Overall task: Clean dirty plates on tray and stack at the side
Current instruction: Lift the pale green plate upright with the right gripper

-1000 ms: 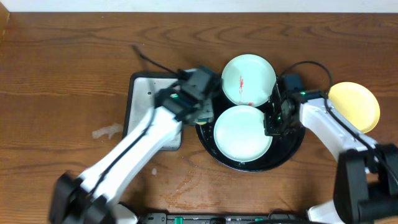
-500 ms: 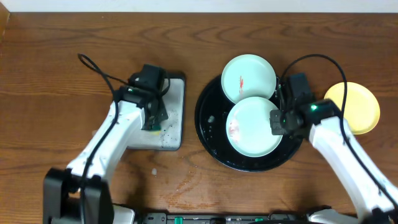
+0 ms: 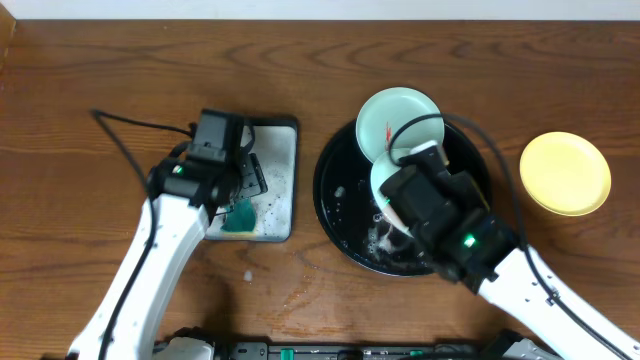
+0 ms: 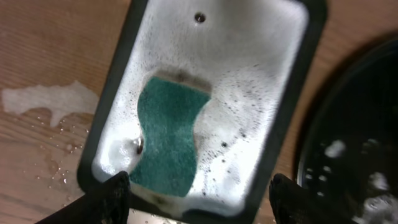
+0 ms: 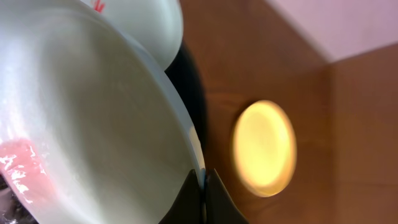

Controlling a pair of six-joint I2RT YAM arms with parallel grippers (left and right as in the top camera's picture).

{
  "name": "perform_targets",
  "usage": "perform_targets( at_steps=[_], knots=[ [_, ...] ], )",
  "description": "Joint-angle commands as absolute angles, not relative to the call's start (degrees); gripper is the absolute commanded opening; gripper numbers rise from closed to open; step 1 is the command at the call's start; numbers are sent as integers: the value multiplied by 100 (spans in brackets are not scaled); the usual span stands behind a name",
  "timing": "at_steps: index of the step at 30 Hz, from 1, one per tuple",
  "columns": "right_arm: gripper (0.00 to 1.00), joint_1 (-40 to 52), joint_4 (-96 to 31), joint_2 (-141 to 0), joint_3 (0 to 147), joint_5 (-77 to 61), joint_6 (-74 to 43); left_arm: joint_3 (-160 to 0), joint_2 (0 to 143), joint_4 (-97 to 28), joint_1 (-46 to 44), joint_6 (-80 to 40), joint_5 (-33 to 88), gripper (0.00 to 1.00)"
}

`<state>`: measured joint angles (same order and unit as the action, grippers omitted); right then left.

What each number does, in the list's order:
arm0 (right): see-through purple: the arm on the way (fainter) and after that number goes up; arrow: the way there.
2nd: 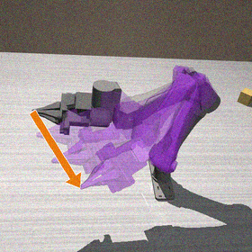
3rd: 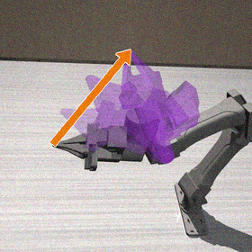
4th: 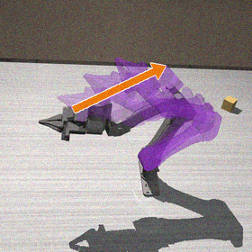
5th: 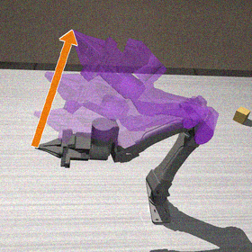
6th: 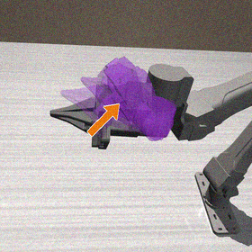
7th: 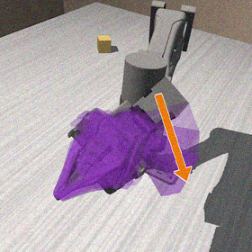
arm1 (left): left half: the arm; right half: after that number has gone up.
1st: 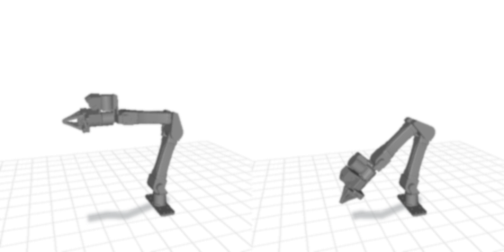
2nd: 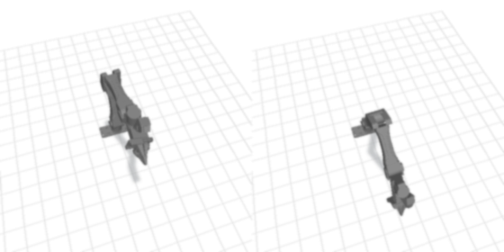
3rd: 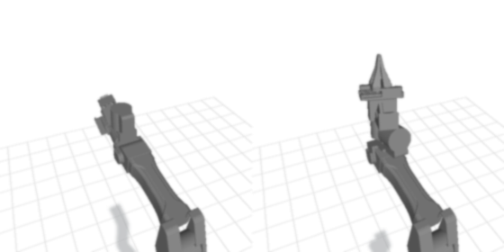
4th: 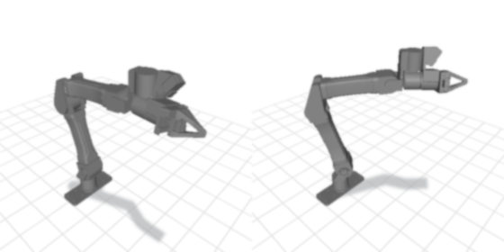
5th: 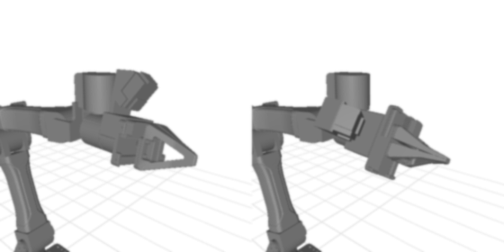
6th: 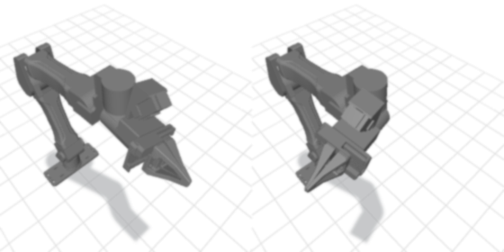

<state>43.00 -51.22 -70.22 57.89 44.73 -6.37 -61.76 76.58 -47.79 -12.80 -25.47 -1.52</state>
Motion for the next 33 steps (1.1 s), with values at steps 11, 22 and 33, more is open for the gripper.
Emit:
perform_targets(
  at_steps=[11,22,33],
  knots=[
    [1,5437,-5061,-6973,5802,6536,-174,-6333,7041,-5009,-1256,-2510,-43,84],
    [1,5596,-4947,-6973,5802,6661,-117,-6333,7041,-5009,-1256,-2510,-43,84],
    [1,5596,-4952,-6973,5802,6661,-117,-6333,7041,-5009,-1256,-2510,-43,84]
  ],
)
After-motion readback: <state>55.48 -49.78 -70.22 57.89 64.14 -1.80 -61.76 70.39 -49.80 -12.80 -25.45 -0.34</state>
